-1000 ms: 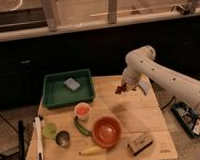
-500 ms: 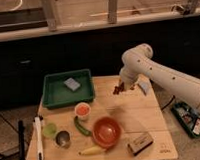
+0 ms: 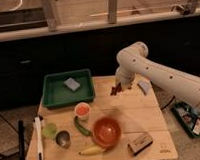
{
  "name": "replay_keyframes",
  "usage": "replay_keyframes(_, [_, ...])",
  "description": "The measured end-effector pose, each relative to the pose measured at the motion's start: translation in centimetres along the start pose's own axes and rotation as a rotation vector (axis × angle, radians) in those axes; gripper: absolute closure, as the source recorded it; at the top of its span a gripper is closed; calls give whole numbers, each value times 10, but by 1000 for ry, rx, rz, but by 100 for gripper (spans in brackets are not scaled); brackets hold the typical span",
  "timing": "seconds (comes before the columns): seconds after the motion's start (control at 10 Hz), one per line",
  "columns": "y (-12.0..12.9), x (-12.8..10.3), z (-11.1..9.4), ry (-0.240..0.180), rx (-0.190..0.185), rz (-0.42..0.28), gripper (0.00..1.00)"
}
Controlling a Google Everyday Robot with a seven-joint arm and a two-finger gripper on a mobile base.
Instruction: Place grapes in red bowl
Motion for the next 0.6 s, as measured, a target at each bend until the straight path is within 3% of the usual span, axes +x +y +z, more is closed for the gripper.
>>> replay_keyframes(0.6, [-6, -38, -10, 2, -21, -104, 99])
